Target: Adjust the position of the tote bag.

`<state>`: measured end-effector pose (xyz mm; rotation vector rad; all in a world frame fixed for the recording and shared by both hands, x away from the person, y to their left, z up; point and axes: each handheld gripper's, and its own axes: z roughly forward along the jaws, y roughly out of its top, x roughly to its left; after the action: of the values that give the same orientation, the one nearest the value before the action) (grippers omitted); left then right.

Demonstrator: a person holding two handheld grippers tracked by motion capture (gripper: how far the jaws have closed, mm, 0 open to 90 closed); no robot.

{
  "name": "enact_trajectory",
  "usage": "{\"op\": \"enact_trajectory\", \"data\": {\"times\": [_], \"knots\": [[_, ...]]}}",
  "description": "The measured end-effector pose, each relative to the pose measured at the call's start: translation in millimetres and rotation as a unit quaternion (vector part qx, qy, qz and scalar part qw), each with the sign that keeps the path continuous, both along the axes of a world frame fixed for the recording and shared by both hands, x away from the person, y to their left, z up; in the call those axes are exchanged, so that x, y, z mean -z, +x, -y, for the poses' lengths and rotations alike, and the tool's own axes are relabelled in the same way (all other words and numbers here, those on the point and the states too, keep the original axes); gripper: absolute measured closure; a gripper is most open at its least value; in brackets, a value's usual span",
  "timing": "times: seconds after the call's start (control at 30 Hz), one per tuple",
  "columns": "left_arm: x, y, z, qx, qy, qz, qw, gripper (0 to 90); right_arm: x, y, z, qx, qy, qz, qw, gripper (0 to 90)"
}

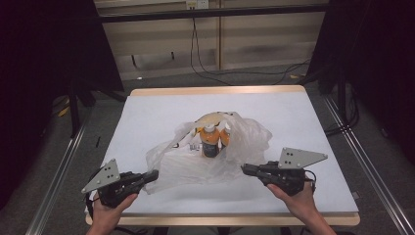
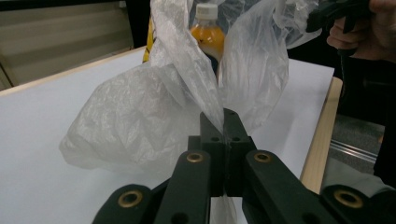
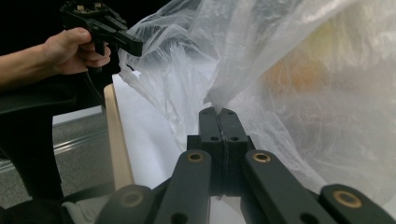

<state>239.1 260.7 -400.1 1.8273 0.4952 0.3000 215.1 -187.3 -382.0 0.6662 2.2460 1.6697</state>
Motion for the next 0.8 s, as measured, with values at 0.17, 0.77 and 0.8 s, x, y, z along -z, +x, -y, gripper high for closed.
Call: {"op": "enact_trajectory", "data": {"times": [0.17,0.77,0.8], "knots": [[-12.0,5.4,3.8,-0.007,-0.003,0.013,0.9999,90.0,-11.9,4.6,0.9,0.001,0.006,0.013,0.9999,90.0],[-44.9,30.3,11.1,-0.004,-0.032,0.041,0.9986,90.0,-55.4,19.9,17.5,0.015,0.054,0.057,0.9968,90.0],[-47.2,29.7,11.3,-0.013,-0.032,0.042,0.9985,90.0,-57.2,20.6,18.2,0.016,0.056,0.061,0.9965,90.0]]}}
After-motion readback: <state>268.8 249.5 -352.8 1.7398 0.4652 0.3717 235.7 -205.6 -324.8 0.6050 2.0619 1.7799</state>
